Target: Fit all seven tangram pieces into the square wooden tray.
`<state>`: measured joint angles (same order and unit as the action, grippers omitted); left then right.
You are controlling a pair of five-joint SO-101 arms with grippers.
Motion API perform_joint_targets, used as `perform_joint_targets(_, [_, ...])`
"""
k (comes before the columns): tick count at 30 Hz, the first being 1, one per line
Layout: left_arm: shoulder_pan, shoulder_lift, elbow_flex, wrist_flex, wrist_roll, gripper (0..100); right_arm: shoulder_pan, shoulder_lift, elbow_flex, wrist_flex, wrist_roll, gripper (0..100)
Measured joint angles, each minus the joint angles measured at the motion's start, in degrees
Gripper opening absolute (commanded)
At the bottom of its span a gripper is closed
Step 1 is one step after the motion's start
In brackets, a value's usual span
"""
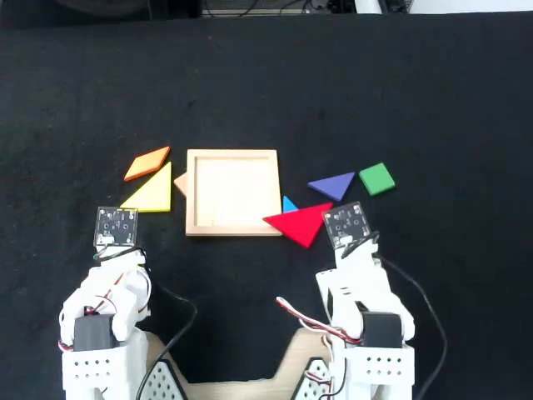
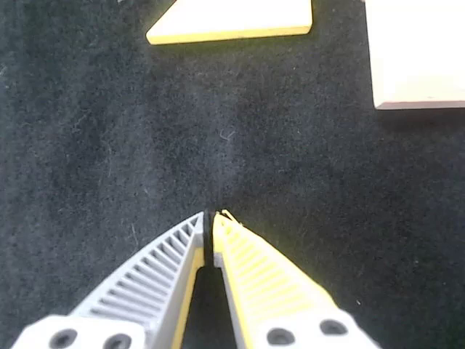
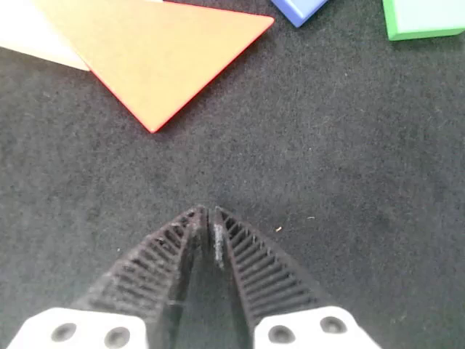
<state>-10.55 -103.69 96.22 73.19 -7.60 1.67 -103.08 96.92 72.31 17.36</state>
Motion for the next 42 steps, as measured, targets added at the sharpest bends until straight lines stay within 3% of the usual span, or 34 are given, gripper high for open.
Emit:
perform_joint_targets(14, [0.0,0.0,0.0,-0.53,0.0,3,0.0,0.0,0.0,0.0,0.0,1.1])
perform_joint_targets(20, [0.0,0.0,-0.18,-13.19,-0.18,3,0.0,0.0,0.0,0.0,0.0,1.1])
perform_joint_targets(23, [0.18,0.0,-2.46,-15.74,-0.18,3,0.0,0.0,0.0,0.0,0.0,1.1])
perform_joint_targets(38, [-0.18,0.0,-0.35,-13.27,-0.26,3,-0.35,0.0,0.0,-0.18,0.0,1.1])
perform_joint_targets(42, [-4.13,0.0,-1.14,-14.15,-0.26,3,0.7,0.0,0.0,-7.21,0.0,1.1])
